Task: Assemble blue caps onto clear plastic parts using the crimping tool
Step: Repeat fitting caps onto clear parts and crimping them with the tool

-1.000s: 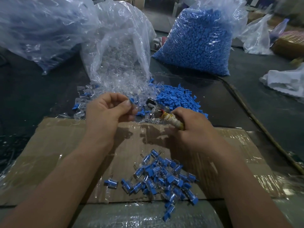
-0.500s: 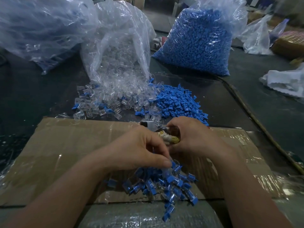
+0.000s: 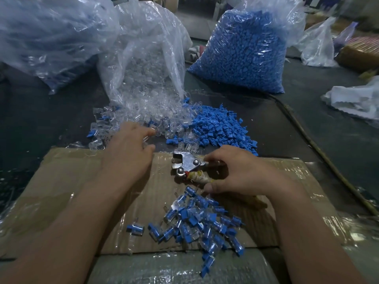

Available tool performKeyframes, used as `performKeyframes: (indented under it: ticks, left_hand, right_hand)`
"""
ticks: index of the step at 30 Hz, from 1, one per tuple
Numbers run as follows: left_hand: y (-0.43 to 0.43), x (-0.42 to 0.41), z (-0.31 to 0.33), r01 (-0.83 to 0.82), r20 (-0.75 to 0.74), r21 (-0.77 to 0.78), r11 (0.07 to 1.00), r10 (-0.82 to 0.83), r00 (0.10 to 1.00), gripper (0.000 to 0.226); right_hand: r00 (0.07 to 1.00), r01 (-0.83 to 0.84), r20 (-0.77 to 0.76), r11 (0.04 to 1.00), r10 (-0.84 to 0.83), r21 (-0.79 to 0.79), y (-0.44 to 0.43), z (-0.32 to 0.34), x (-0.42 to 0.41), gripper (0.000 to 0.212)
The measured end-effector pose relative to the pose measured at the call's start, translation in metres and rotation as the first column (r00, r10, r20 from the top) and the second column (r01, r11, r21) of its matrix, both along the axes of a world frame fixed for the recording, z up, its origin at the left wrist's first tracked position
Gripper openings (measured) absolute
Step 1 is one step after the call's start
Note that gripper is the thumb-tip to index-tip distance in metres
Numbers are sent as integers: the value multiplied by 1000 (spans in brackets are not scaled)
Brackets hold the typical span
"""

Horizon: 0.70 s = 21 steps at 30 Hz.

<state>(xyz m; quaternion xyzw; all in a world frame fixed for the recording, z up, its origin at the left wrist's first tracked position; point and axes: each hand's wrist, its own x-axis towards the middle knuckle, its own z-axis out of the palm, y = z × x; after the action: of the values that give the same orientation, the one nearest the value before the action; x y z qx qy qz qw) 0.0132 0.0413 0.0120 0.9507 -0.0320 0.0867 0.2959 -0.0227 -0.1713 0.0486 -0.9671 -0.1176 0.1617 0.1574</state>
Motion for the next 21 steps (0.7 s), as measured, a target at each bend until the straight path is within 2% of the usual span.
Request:
performKeyframes:
  ticks: [4, 10, 13, 15, 18, 21]
  left_hand:
    - [-1, 1, -4, 63, -60, 172, 983, -53, 997, 37]
    - [1, 1, -1, 72, -43, 151, 986, -67, 997, 21]
    - [-1, -1, 0, 43, 29, 44, 998, -44, 999, 5]
    - [-3, -4, 3, 29, 55, -120, 992, -22, 998, 12]
    - [-7, -8, 6, 37, 53, -323, 946, -21, 998, 11]
    - [-9, -10, 8, 39, 82, -339, 940, -11, 997, 25]
  right_hand:
    - [997, 67, 26, 996, -68, 64, 0, 1, 0, 55]
    - [990, 96, 96, 989, -107, 112, 2, -3, 3, 28]
    - [964, 123, 214, 979, -158, 165, 3, -7, 7, 18]
    - [933, 147, 305, 976, -190, 158, 4, -11, 10, 18]
    - [914, 159, 365, 983, -180, 88, 4, -19, 16, 32]
    - [919, 172, 349, 983, -183, 63, 8, -25, 21, 42]
